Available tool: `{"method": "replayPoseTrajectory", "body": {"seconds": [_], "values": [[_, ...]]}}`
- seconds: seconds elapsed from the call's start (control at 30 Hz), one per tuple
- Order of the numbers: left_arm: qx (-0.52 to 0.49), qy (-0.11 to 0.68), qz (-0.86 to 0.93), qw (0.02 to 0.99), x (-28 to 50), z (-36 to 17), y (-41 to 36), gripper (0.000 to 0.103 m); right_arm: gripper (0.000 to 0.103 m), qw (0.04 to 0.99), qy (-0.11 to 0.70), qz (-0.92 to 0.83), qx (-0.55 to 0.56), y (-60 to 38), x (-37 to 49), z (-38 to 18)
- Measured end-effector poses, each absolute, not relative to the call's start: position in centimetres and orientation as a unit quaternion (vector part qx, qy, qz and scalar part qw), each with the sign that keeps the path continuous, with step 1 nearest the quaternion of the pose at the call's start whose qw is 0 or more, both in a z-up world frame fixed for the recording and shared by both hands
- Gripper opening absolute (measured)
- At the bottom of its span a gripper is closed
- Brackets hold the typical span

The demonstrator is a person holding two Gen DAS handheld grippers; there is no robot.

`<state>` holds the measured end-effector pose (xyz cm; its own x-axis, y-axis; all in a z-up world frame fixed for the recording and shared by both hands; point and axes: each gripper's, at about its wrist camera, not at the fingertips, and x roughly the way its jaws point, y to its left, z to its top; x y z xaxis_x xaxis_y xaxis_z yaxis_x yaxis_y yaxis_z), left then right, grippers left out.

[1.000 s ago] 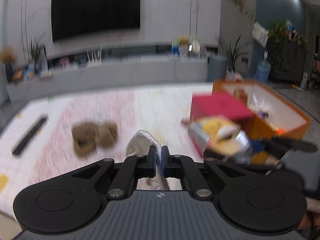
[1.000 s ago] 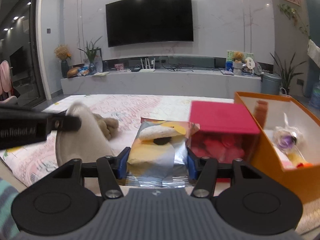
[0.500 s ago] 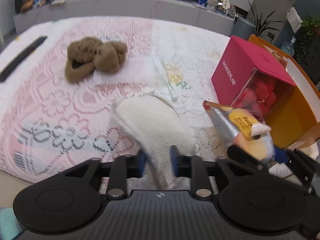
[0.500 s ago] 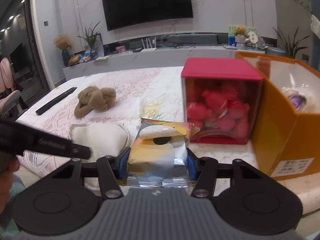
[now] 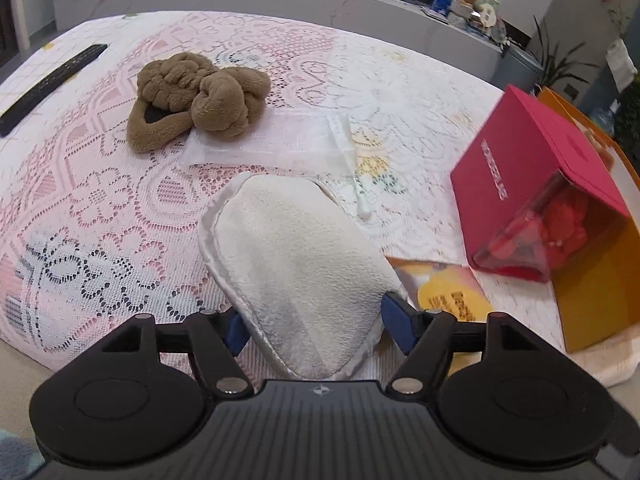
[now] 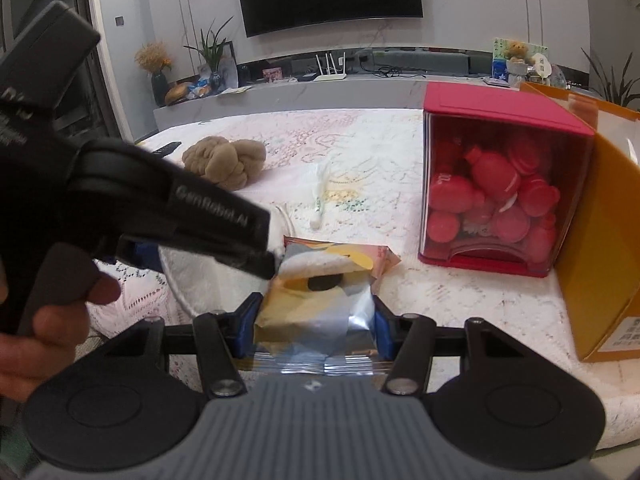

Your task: Organize soft objects

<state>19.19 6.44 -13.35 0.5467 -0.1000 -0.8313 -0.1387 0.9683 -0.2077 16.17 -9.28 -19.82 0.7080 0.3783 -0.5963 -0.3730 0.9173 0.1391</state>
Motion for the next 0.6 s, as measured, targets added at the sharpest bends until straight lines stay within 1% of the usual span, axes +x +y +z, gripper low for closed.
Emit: {"method": "replayPoseTrajectory", "body": {"seconds": [0.13, 0.2, 0.3, 0.43, 0.47, 0.6], "values": [[-0.150, 0.474, 0.010, 0.868, 19.5, -13.2, 6.8, 0.081, 0.055, 0.923, 0.325, 0.206, -0.016, -8.6, 16.1, -20.0], [-0.173, 0.470, 0.000, 0.866, 19.5, -13.0, 7.2, 0.088, 0.054, 0.922, 0.327, 0.206, -0.021, -8.5, 16.0, -20.0], [-0.207, 0.470, -0.003, 0.858, 19.6, -13.0, 7.7, 0.089, 0.054, 0.921, 0.329, 0.206, -0.022, -8.5, 16.0, -20.1], [-0.217, 0.485, 0.023, 0.847, 20.6, -13.4, 7.6, 0.089, 0.054, 0.920, 0.329, 0.210, -0.024, -8.4, 15.9, -20.0], [-0.215, 0.488, 0.025, 0.846, 20.8, -13.5, 7.4, 0.087, 0.054, 0.920, 0.329, 0.212, -0.025, -8.3, 15.8, -20.0], [-0.194, 0.491, 0.035, 0.849, 21.1, -13.8, 6.8, 0.062, 0.054, 0.919, 0.330, 0.214, -0.024, -8.5, 16.0, -20.1]]}}
